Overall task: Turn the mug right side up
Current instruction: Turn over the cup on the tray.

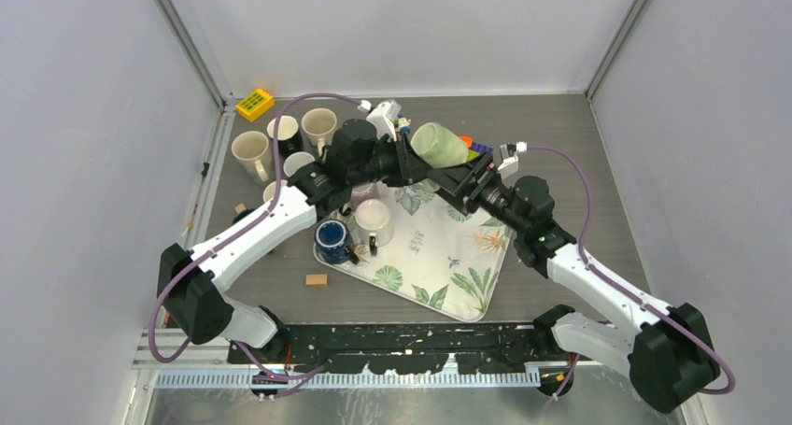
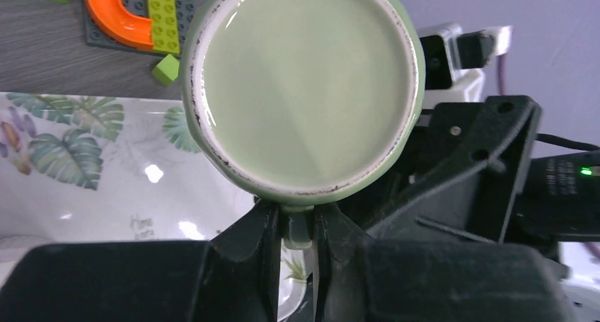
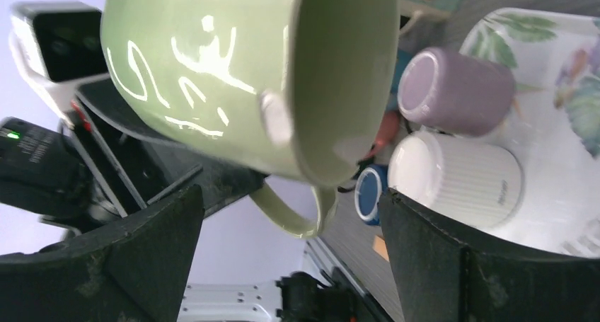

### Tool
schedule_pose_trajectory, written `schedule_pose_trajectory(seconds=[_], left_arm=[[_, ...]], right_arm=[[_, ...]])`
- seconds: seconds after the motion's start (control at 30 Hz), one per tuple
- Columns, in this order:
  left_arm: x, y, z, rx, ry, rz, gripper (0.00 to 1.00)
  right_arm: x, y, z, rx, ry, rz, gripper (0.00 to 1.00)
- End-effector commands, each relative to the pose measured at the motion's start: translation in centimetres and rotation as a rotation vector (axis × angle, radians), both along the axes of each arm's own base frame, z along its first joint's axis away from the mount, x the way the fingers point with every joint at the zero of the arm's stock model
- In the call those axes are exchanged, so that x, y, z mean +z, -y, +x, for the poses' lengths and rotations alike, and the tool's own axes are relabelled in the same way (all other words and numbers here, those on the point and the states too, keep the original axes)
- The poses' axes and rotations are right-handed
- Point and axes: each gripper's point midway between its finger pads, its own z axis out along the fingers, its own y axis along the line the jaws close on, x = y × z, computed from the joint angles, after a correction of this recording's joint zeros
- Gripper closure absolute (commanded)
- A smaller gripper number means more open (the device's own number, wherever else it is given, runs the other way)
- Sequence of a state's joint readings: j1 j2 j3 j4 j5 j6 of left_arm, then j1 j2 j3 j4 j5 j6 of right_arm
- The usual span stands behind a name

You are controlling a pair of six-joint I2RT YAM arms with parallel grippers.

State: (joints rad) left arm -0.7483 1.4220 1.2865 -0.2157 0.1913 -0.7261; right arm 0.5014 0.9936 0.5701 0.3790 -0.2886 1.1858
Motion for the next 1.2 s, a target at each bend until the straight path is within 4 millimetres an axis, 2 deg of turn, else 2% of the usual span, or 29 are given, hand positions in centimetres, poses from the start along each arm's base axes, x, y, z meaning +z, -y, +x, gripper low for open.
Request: schedule_pose_trajectory(seconds=[0.0,0.2,0.4,0.63,0.93,1.17], left_arm=[[10.8,0.2,-0.9,-0.059,0.147,-0.315,1.0],[11.0,-0.2,-0.4,-0.072,0.066,-0.434,1.0],[11.2,-0.2,0.0,-0.091,0.04,-0.487,1.0],[10.9,0.1,0.0,-0.118,0.023,-0.502,1.0],[10.4,0.4,-0.4,-0.153,0.008,-0.515,1.0],[9.6,0.5,-0.6,-0.168,-0.016,-0.515,1.0]], right_arm=[[7.1,-0.2,0.3,0.067,0.149,0.246,0.05],[9.6,-0.3,0.1,0.118,0.221,0.37,0.17],[10.3,-0.3,-0.3,0.136,0.254,0.369,0.32],[10.0,-0.6,-0.4,0.141,0.254,0.309,0.43],[9.7,-0.7,-0.2,0.128,0.248,0.253,0.62],[9.8,-0.4,-0.2,0.101,0.263,0.187,0.85]])
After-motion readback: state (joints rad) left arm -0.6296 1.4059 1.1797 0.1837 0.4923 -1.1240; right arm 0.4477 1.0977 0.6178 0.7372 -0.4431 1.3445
